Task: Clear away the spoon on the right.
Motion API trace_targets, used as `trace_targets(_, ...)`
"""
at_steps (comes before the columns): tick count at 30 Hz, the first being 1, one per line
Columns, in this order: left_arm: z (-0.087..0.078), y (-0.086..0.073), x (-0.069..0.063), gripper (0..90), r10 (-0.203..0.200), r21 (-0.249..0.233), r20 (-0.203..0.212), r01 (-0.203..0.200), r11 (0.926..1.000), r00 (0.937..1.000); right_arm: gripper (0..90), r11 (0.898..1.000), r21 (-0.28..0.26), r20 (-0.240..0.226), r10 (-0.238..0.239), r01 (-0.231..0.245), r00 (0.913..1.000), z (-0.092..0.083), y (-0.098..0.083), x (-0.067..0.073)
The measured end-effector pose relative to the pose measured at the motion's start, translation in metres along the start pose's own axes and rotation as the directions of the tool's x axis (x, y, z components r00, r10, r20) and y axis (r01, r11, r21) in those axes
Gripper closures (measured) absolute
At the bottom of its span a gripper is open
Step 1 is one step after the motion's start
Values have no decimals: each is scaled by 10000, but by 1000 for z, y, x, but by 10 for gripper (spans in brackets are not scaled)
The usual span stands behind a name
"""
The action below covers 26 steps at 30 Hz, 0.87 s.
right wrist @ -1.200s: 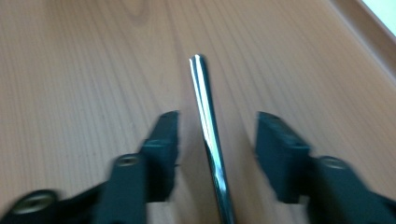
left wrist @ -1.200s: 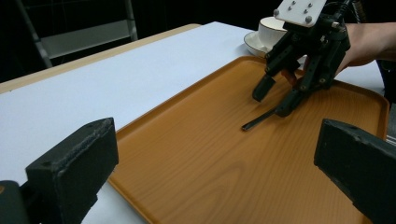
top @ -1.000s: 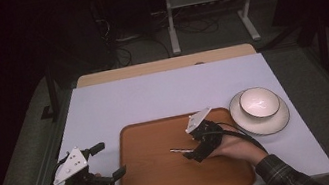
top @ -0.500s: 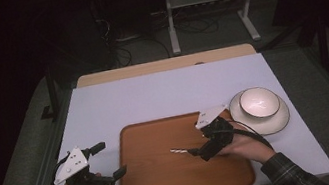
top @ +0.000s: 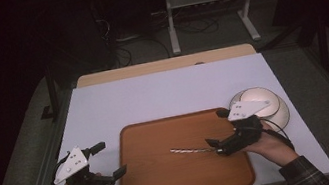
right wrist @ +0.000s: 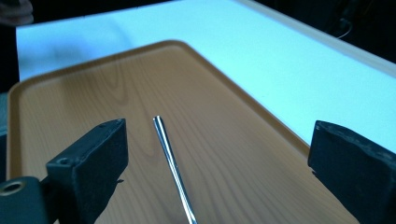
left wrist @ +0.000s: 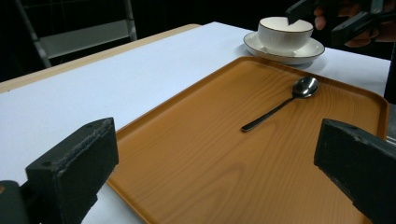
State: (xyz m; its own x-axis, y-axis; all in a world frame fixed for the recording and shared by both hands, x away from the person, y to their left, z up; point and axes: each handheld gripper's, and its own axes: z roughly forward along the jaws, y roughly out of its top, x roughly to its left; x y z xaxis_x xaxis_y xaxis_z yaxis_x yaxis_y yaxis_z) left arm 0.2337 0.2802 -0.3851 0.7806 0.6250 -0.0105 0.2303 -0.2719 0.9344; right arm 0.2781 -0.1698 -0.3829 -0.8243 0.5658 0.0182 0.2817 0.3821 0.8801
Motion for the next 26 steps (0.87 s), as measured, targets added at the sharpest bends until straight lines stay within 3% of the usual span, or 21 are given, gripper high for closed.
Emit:
trace_targets(7,-1,0,0,0,11,-36,14,-11,10000,10000,44,9970,-663,380,433,-407,9983,-29,-18,-5)
trace_targets(14,-1,0,0,0,14,-44,18,-14,10000,10000,44,9929,-983,721,750,-677,9946,-48,-36,-10)
trace_targets(26,-1,0,0,0,38,-21,0,-38,10000,10000,44,9929,-909,1032,863,-770,9909,-57,-52,-15)
